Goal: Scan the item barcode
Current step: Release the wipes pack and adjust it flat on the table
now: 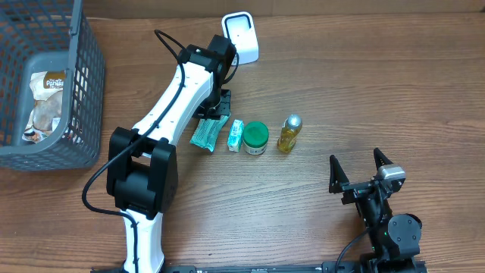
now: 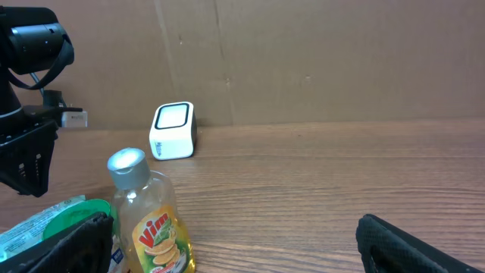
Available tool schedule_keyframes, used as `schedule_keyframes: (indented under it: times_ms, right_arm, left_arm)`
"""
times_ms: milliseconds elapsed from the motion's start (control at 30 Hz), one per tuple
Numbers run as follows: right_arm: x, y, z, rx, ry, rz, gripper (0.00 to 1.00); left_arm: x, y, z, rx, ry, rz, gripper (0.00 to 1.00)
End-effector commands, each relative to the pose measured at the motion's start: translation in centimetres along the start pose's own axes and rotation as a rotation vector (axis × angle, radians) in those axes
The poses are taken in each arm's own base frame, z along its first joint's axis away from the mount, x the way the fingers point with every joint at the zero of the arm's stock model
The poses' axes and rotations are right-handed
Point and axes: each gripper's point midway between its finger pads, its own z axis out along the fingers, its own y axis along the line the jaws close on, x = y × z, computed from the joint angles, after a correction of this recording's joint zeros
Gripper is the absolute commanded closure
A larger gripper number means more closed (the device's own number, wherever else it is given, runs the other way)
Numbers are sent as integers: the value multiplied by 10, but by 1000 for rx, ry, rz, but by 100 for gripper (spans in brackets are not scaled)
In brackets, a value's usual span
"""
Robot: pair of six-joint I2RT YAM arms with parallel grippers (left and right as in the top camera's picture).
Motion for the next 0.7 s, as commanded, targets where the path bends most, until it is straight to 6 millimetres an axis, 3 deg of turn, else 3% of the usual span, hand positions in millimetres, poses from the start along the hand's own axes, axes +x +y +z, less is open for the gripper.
schedule_keyframes:
  times_ms: [0,333,667]
  right_arm:
    - [2,-2,0,8,-5,-8,0]
    - [2,-2,0,8,-5,-8,0]
    - [2,-2,0,8,-5,-8,0]
  left_arm:
    - [6,3,10,-21,20,31,85]
    - [12,3,40,-21,22,60,84]
    - [12,3,42,-16,20,68,82]
